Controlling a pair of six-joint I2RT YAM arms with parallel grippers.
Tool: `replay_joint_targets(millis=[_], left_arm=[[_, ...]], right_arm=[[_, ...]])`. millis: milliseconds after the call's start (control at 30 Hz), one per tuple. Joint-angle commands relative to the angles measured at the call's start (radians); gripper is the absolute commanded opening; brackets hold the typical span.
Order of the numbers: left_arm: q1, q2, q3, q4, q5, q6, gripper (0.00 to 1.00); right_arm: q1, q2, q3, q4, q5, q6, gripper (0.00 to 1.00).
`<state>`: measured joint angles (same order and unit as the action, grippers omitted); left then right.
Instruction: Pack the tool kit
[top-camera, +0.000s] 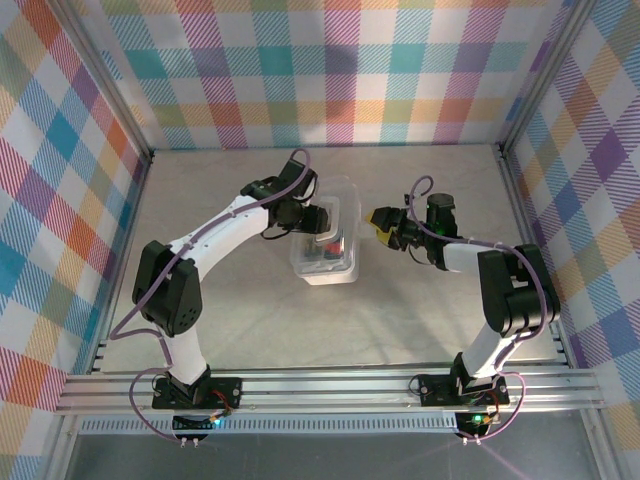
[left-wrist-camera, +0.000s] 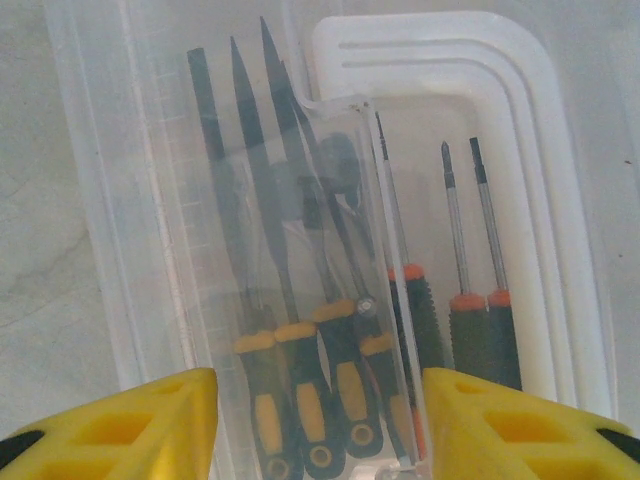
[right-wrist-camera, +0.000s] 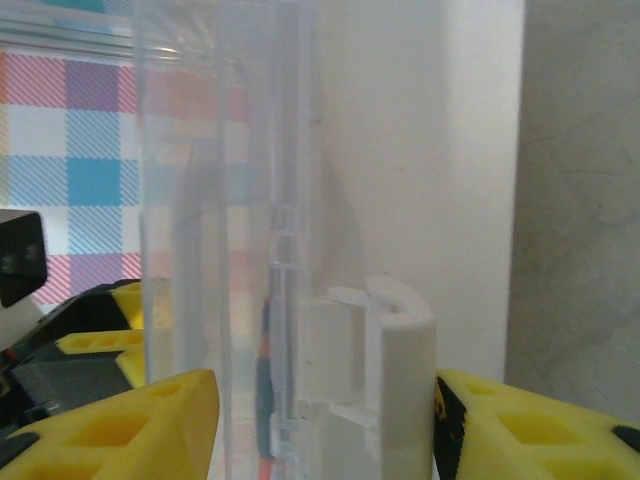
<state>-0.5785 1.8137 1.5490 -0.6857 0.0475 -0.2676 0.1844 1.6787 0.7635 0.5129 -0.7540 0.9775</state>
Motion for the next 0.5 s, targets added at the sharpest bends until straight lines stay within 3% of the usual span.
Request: replay_joint_targets(millis=[0, 467], left_arm=[[-0.016, 0.093, -0.020, -0.134, -0.031, -0.019, 0.53], [-0.075, 0.162, 0.058, -0.159, -0.070, -0.063, 0.52]], right_arm=[[0.009, -0.065, 0.040, -0.134, 0.048, -0.088, 0.57], [0.059, -0.040, 0.107, -0.264, 0.087, -0.143, 0.55]])
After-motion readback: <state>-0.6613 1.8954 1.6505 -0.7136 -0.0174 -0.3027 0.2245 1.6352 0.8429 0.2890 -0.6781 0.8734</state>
